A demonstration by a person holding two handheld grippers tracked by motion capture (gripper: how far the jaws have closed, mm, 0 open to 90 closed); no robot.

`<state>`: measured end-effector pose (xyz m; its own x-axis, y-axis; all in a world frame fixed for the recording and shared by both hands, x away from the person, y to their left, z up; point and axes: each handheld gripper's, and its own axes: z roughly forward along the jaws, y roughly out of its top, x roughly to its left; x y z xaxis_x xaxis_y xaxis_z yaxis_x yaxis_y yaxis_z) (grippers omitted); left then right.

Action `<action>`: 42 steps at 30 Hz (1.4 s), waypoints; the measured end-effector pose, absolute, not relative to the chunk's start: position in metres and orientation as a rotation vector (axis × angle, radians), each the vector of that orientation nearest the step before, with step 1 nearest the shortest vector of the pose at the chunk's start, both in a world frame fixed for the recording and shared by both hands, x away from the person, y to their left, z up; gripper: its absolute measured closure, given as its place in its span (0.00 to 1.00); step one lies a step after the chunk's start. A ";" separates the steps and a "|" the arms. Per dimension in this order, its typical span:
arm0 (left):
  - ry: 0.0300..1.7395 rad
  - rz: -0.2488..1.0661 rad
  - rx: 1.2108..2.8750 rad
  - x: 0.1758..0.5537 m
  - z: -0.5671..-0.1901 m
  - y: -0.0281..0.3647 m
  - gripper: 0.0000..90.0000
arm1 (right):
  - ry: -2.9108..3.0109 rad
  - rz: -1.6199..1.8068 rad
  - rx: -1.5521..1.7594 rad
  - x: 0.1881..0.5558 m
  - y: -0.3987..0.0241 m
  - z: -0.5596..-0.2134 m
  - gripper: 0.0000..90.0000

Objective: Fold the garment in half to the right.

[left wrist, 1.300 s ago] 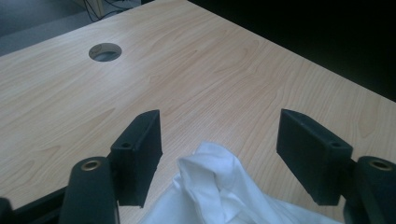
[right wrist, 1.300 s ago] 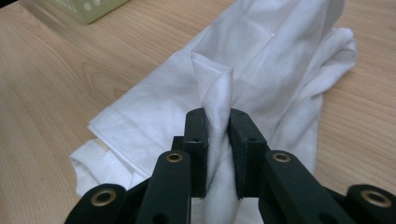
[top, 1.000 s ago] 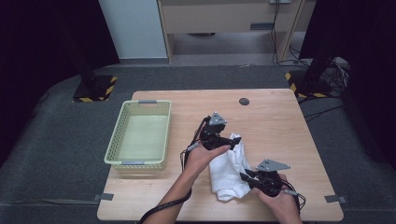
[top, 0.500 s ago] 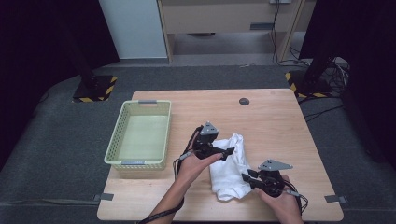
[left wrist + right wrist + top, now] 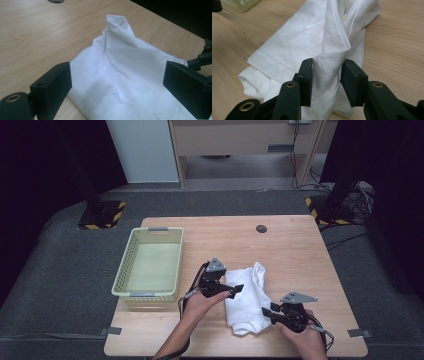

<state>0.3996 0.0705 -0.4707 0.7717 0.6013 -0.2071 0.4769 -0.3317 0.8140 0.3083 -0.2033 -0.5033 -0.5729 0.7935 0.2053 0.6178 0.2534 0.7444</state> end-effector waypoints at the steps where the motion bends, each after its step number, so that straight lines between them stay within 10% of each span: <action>1: 0.814 0.160 1.991 0.399 -0.472 0.072 0.09 | 2.310 1.218 1.331 0.307 -0.204 -0.503 0.69; 16: 0.839 0.151 1.997 0.390 -0.483 0.077 0.08 | 2.290 1.191 1.326 0.302 -0.222 -0.502 0.57; 32: 0.872 0.126 2.053 0.390 -0.490 0.083 0.06 | 2.297 1.174 1.357 0.304 -0.231 -0.503 0.09; 42: 0.864 0.142 2.141 0.401 -0.481 0.087 0.07 | 2.337 1.171 1.329 0.307 -0.229 -0.501 0.06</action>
